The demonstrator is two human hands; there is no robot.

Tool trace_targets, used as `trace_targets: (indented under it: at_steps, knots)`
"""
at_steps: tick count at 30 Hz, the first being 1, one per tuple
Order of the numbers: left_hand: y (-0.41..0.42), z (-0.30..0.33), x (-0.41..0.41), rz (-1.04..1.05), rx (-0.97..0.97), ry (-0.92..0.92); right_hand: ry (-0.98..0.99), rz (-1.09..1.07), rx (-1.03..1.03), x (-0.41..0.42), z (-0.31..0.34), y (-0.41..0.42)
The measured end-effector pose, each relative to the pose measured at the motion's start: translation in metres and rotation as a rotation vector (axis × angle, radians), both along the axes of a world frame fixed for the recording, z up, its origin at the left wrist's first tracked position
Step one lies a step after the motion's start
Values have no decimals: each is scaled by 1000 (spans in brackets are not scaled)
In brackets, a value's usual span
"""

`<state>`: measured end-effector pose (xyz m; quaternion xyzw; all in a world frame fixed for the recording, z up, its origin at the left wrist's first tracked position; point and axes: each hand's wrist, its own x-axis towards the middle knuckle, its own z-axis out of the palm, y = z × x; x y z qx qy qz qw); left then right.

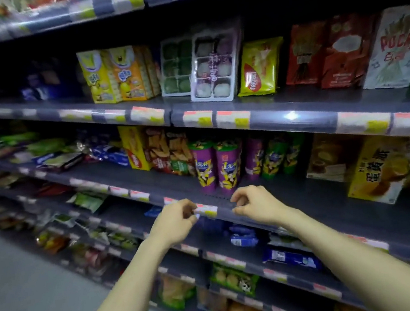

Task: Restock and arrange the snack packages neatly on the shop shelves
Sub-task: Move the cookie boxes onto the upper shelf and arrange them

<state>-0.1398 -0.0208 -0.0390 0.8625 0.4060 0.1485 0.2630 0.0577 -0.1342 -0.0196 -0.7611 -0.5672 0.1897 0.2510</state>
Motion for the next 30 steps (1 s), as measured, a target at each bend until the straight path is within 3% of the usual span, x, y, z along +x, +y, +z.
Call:
trace_targets:
  at_steps: [5, 9, 16, 30]
  knots:
    - [74, 11, -60, 94, 14, 55, -1, 104, 1, -64, 2, 94]
    - [136, 18, -115, 123, -43, 158, -15, 187, -112, -118, 4, 169]
    - [233, 18, -177, 158, -125, 225, 65, 197, -143, -187, -5, 279]
    - [448, 2, -200, 86, -120, 292, 86, 26, -30, -197, -32, 495]
